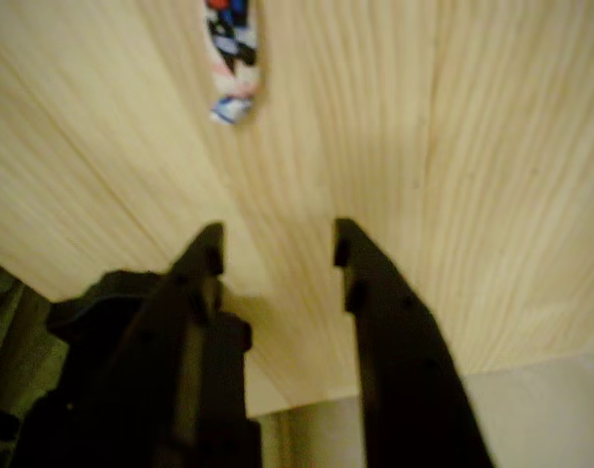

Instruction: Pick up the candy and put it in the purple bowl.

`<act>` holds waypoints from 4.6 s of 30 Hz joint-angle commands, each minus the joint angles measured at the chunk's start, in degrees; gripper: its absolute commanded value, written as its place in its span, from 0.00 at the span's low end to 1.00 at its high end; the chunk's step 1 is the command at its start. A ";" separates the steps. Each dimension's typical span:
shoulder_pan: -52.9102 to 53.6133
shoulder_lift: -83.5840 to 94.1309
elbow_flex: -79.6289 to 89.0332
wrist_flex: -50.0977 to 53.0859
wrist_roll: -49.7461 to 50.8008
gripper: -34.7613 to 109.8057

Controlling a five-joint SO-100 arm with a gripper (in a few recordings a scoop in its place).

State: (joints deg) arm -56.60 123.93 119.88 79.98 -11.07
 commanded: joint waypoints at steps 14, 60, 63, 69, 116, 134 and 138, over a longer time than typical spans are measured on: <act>-6.06 -6.77 0.09 -8.26 2.72 0.36; -5.19 -21.18 4.22 -22.76 8.17 0.37; -5.01 -21.45 5.10 -24.35 8.26 0.36; -4.13 -21.62 7.91 -27.16 8.00 0.34; -0.62 -1.14 -5.62 -5.36 3.69 0.27; -11.16 -5.98 -33.57 8.17 4.31 0.27; -14.94 -10.20 -38.67 8.17 4.75 0.27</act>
State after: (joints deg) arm -68.38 113.64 89.03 87.80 -6.24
